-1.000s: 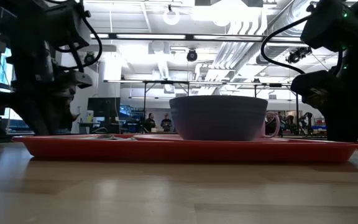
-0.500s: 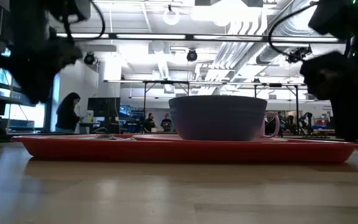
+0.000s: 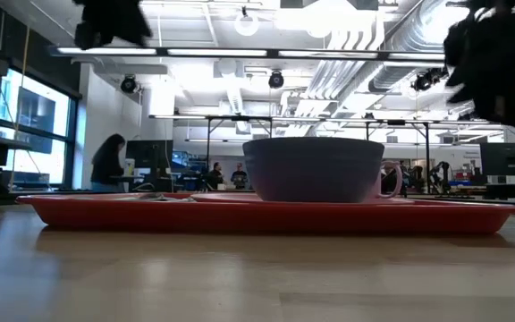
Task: Set up tray
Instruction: Return to Home Position
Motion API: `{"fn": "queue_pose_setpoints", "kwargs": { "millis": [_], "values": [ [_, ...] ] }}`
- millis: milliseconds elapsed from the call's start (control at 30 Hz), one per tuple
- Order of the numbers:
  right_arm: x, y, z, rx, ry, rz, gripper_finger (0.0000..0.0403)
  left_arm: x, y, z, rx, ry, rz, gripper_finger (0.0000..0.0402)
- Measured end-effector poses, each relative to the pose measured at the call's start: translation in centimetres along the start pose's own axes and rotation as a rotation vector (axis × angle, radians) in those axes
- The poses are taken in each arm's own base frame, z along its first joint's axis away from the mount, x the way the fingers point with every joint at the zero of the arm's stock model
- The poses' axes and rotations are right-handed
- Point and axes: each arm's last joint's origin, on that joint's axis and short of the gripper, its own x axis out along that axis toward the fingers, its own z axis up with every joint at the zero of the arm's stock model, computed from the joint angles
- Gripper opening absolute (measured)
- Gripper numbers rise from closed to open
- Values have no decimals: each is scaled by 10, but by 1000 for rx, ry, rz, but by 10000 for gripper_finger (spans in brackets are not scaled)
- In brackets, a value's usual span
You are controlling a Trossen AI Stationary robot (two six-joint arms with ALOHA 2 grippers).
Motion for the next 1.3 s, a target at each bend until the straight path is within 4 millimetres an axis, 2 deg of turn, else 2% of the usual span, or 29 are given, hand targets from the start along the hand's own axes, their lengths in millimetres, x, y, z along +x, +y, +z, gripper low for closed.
{"fn": "queue_pose_setpoints", "kwargs": {
  "millis": [133, 300, 400, 533, 733, 967, 1067, 1300],
  "values": [
    [-19, 1, 2, -238, -20, 127, 49, -16, 1, 4, 13, -96, -106, 91],
    [-37, -1, 1, -534, -38, 232, 5, -32, 11, 1, 8, -181, -156, 19],
    [-43, -3, 2, -664, -91, 244, 11, -35, 21, -8, -18, -194, -171, 21],
    [-47, -6, 4, -701, -183, 183, 5, -31, 35, -23, -83, -216, -188, 49],
    [-51, -15, 4, -706, -235, 71, 1, -8, 53, -47, -166, -288, -280, 13],
    [-55, -18, 4, -640, -256, 73, 1, 19, 72, -75, -274, -369, -422, 28],
    [-56, -19, 4, -619, -258, 78, 1, 25, 76, -81, -296, -407, -486, 11],
    [-57, -19, 5, -599, -293, 73, 0, 29, 77, -89, -255, -451, -678, 17]
  ]
}}
